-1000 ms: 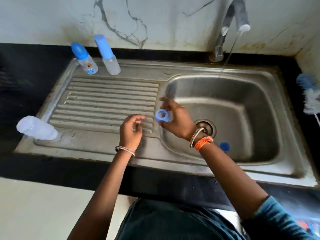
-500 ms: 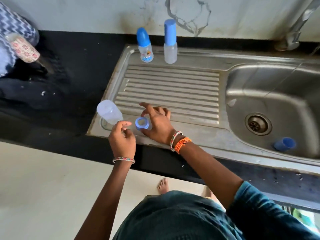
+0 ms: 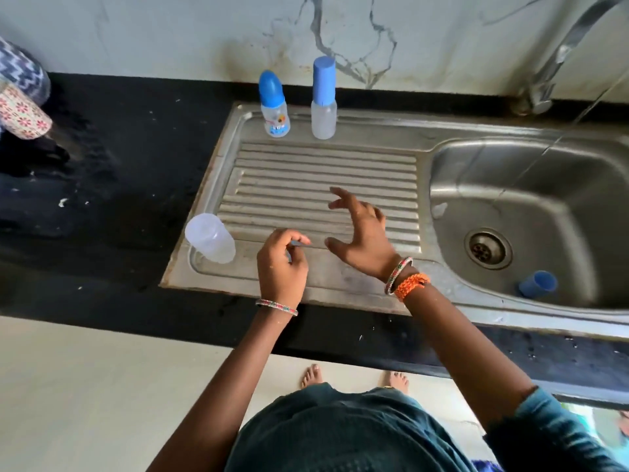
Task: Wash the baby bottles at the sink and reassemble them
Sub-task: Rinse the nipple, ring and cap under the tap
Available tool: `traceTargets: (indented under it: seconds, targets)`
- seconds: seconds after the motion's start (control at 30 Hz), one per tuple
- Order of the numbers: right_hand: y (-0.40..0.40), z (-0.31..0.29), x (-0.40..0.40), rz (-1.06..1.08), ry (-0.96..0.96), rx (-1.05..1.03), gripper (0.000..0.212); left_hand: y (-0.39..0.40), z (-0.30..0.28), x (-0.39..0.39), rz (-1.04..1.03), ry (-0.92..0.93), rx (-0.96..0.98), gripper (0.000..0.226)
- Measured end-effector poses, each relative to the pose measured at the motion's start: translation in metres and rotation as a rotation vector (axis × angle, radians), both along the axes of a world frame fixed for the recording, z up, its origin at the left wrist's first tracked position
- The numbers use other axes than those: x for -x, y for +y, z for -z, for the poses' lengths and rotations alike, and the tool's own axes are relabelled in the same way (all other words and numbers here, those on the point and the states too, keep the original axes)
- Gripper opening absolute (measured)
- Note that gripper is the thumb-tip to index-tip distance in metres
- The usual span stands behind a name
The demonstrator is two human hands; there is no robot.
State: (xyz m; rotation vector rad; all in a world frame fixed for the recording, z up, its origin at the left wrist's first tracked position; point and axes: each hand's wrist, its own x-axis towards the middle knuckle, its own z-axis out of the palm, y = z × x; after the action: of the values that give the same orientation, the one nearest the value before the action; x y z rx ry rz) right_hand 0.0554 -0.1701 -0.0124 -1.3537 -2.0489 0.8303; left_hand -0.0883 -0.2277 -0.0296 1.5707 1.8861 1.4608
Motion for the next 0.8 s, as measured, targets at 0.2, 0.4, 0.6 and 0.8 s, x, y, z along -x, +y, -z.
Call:
traceTargets:
  seconds: [0.2, 0.4, 0.6, 0.8]
  targets:
    - [0.050, 0.005, -0.135, 0.386, 0.037, 0.007, 0.037, 0.089, -0.012, -0.090, 0.317, 0.054, 0.042, 0.027]
    - [0.131, 0.087, -0.235, 0.500, -0.310, 0.318, 0.039, 0.170, -0.004, -0.180, 0.531, 0.185, 0.128, 0.025]
    - [0.190, 0.165, -0.225, 0.155, -0.522, 0.348, 0.048, 0.202, 0.032, -0.213, 0.392, 0.122, 0.141, 0.029]
    - [0.195, 0.152, -0.248, 0.336, -0.099, 0.355, 0.027, 0.205, 0.024, -0.247, 0.262, -0.031, 0.118, 0.026]
